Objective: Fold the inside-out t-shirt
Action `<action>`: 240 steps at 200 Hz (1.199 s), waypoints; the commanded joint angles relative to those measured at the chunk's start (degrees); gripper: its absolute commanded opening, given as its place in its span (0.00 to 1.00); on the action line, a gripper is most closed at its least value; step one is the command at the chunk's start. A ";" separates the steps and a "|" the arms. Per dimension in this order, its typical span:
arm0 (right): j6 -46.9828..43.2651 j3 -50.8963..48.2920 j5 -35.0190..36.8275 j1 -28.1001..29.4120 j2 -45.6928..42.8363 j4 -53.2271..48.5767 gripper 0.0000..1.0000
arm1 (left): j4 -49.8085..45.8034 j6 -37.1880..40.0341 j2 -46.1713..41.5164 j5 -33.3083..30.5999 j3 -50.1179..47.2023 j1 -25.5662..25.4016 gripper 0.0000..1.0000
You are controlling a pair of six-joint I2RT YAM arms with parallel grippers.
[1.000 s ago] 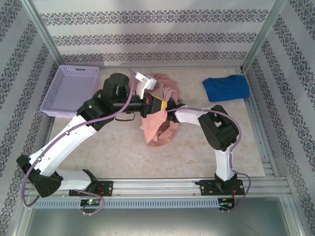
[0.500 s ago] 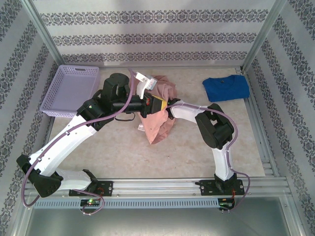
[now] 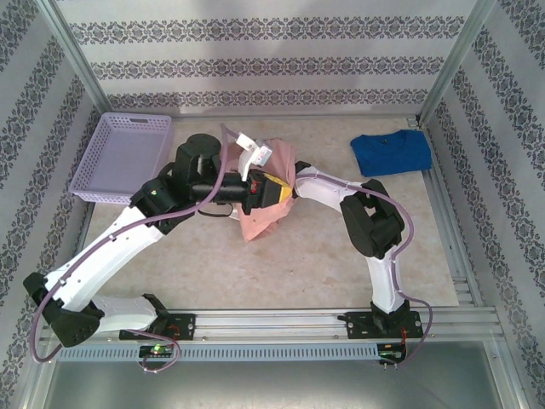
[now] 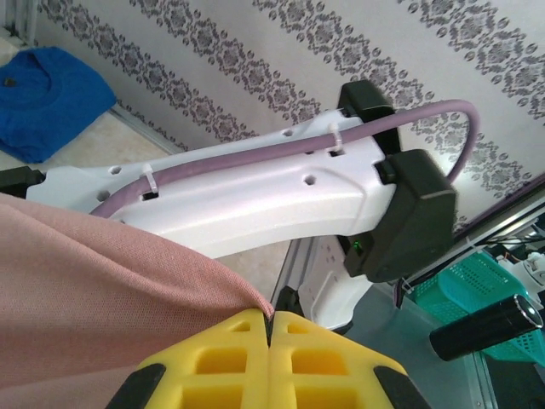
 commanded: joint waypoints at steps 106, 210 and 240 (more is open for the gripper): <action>18.93 11.55 4.22 2.64 13.62 -22.42 0.49 | 3.58 6.26 -9.57 -14.34 0.25 -1.00 0.00; 13.25 -3.59 -1.42 0.55 -0.60 -15.58 0.00 | -4.74 3.24 -8.46 -57.34 -7.12 19.53 0.00; 9.95 -11.02 -6.31 0.12 -8.94 -10.96 0.00 | -3.52 1.39 -1.23 -55.86 -9.14 31.19 0.00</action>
